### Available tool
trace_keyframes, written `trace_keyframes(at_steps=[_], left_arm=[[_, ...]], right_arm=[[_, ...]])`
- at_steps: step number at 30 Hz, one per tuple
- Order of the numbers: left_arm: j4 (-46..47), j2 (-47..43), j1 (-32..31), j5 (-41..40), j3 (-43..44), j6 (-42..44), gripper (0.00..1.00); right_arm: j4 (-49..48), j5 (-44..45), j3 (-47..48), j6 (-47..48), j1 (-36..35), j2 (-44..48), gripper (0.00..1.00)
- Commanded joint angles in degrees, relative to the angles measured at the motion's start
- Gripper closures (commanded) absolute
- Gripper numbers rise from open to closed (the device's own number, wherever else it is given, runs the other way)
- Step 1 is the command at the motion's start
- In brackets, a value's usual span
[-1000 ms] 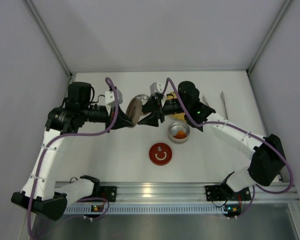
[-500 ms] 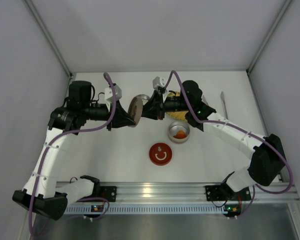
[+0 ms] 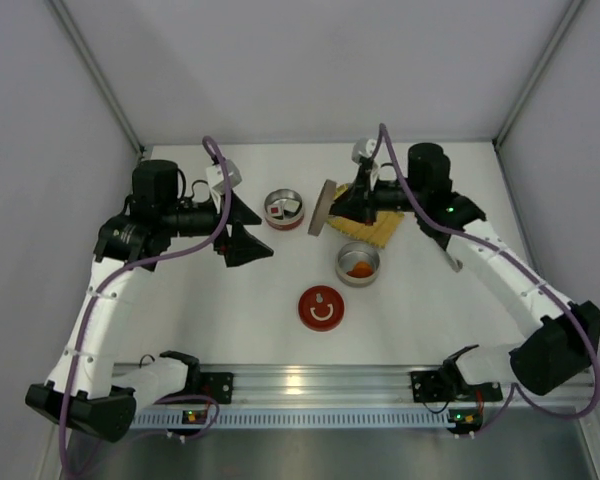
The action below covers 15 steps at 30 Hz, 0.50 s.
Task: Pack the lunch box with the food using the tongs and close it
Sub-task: Place the box lid at the center of the board.
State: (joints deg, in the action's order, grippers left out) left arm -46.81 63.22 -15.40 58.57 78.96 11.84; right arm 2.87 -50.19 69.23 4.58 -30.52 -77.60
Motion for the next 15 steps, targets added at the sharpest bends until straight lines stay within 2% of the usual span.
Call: trace_keyframes(at_steps=[1,3,4,7,10,11,15], left_arm=[[-0.6,-1.3,1.0,-4.9,3.2,-1.5,0.02],[-2.0,-0.9,1.5,-5.7,3.9,-1.4,0.02],[-2.6,-0.6,1.7,-5.8,4.4,-1.2,0.02],[-4.4,0.4,1.9,-5.8,3.8,0.1,0.02],[-4.0,0.9,1.9,-8.1,2.5,-0.6,0.02],[-3.7,1.0,2.0,-9.0,2.3,-0.8,0.02],[-3.1,1.2,2.1,-11.1,1.2,-1.1,0.01]], right_arm=[[30.0,-0.2,7.9,18.5,7.8,6.8,1.00],[43.7,1.2,10.6,28.5,13.5,8.0,1.00],[54.1,3.2,11.9,36.0,15.0,8.4,1.00],[66.5,16.5,10.3,46.4,19.2,10.2,1.00],[71.1,24.6,5.9,51.4,20.7,11.2,1.00],[72.7,29.8,4.9,51.8,20.7,11.0,1.00],[73.6,38.3,1.3,50.4,20.8,5.1,1.00]])
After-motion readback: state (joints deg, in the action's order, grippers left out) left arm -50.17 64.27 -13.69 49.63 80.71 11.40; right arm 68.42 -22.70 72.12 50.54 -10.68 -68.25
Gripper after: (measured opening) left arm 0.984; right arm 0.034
